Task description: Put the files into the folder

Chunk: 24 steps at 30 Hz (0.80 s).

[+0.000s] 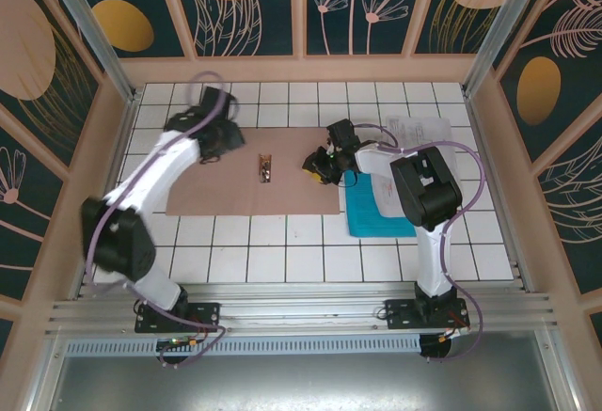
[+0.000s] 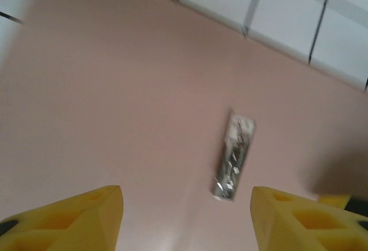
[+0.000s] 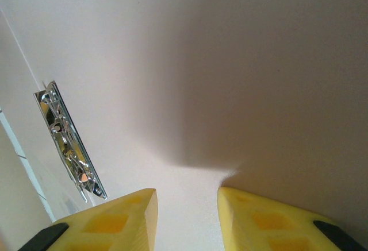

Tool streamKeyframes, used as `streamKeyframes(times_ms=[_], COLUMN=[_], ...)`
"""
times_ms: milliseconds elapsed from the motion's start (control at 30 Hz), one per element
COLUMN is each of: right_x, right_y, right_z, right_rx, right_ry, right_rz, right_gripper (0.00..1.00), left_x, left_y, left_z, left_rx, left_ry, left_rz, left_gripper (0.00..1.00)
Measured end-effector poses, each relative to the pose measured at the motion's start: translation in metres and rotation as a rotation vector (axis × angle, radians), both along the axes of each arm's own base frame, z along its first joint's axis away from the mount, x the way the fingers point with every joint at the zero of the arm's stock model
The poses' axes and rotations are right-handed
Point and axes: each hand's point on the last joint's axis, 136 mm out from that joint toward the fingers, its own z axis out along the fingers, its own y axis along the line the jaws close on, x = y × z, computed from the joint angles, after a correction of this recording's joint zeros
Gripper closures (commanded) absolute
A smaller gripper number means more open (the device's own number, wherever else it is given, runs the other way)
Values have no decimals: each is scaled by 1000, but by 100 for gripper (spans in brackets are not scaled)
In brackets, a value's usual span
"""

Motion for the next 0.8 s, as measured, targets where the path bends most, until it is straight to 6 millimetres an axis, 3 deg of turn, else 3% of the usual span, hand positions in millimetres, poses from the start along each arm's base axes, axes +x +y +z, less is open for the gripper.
streamKeyframes(times_ms=[100, 200, 333, 600, 800], right_x=[0, -1, -2, -21, -32], right_y=[0, 0, 0, -6, -10], right_z=[0, -1, -1, -1, -1], right_rx=[2, 5, 13, 20, 25], right_ry=[1, 4, 0, 17, 22], right_rz=[2, 3, 7, 23, 28], right_gripper=[65, 65, 65, 65, 65], left_x=[-7, -13, -20, -26, -64], left_y=[-40, -65, -87, -105, -104], left_z=[-58, -91, -102, -106, -148], left_rx=[55, 103, 119, 74, 72], left_ry=[138, 211, 228, 222, 311], left_rz=[-126, -206, -260, -247, -235], left_gripper=[38, 38, 40, 43, 46])
